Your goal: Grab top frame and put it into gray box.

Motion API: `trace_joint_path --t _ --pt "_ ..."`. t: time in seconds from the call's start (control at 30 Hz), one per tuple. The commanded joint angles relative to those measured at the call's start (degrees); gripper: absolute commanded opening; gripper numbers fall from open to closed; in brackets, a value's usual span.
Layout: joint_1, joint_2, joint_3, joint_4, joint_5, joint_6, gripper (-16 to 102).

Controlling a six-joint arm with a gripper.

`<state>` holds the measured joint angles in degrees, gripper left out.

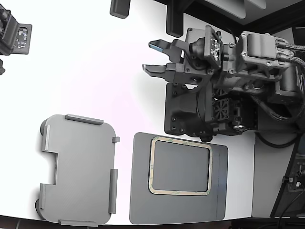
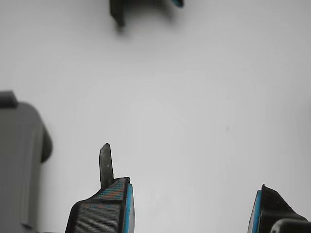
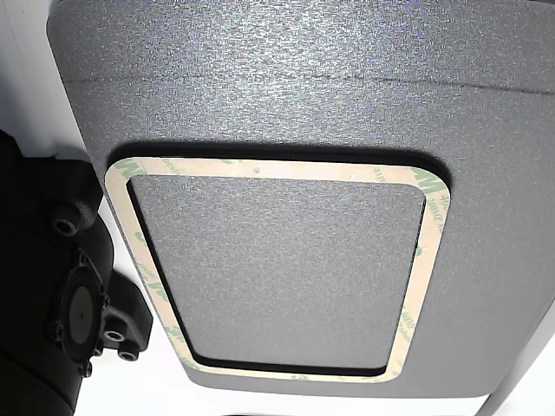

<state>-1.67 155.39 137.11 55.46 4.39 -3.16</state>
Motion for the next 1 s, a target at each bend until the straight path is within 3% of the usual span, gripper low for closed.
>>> trace_joint_path --t 0.0,0.07,0.2,0.27,0.37,0.43,0.47,0.53,0.67,0.8,0.93,0.97 --pt "1.1 -2.5 -7.2 0.6 -0.4 -9.1 97" --pt "1.8 -4.0 -9.4 0.8 -3.6 -15.7 96" --pt "3.5 -6.1 -12.0 -0.1 -10.0 -23.9 78" --pt "6.3 -8.1 -15.1 1.6 -9.9 -26.8 71" --pt "10.2 -13.7 -22.1 6.8 -10.1 -36.3 72" --pt "12.8 -16.4 -25.3 8.4 -10.4 -41.0 60" --pt "14.3 -17.1 -25.8 8.2 -10.1 -43.4 47" --pt "17.6 -17.5 -25.6 7.3 -8.6 -46.7 33" --pt "24.5 -17.8 -23.9 6.0 -5.8 -49.2 32" --pt "34.7 -19.4 -24.2 7.7 1.6 -56.8 26" --pt "42.3 -20.2 -24.0 10.2 4.9 -64.0 -4" --pt "43.7 -20.6 -23.9 11.5 5.0 -66.1 -3"
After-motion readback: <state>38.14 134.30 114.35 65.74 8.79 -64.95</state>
